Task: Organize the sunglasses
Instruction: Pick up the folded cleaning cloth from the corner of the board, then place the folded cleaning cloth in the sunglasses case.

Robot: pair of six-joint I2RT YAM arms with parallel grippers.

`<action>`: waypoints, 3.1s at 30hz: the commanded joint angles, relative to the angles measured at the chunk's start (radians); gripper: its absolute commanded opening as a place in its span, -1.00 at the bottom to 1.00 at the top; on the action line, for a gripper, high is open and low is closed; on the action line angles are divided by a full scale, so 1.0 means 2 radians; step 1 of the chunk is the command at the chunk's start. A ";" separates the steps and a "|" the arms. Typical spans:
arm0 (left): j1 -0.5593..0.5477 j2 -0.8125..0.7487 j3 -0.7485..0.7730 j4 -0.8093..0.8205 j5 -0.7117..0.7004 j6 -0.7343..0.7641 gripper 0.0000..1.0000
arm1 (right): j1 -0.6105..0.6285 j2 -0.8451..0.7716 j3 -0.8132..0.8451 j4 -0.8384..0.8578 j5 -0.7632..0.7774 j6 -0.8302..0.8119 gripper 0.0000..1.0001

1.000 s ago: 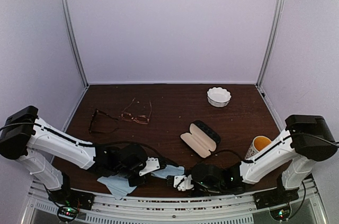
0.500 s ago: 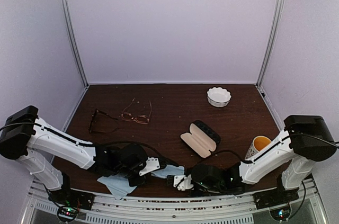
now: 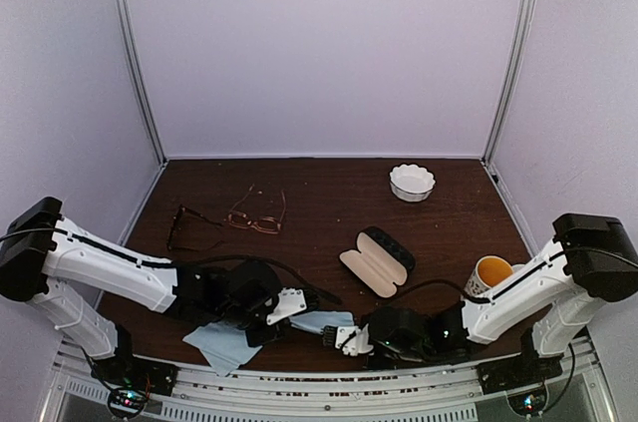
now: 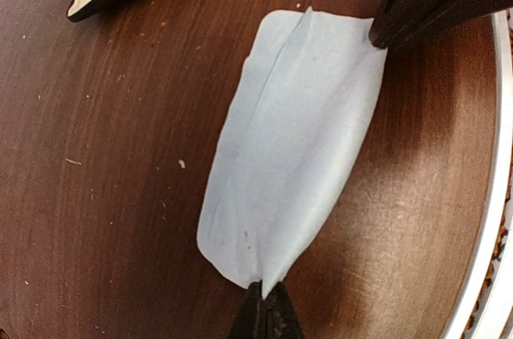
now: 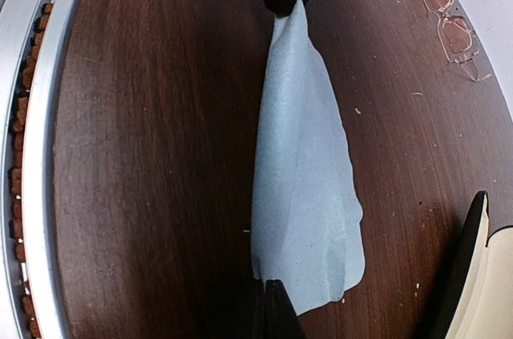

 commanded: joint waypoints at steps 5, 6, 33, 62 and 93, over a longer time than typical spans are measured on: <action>0.007 -0.021 0.031 -0.019 0.009 -0.006 -1.00 | -0.013 -0.058 -0.024 0.000 0.004 0.037 -1.00; 0.008 -0.021 0.034 -0.020 0.010 -0.007 -1.00 | -0.015 -0.063 -0.026 -0.001 0.003 0.039 -1.00; 0.066 0.064 0.186 -0.076 0.078 0.055 -1.00 | -0.052 -0.155 -0.028 -0.092 0.032 0.097 -1.00; 0.127 0.196 0.345 -0.166 0.137 0.091 -1.00 | -0.111 -0.167 0.004 -0.143 0.017 0.151 -1.00; 0.153 0.277 0.455 -0.218 0.155 0.086 -1.00 | -0.171 -0.154 0.003 -0.154 -0.029 0.160 -1.00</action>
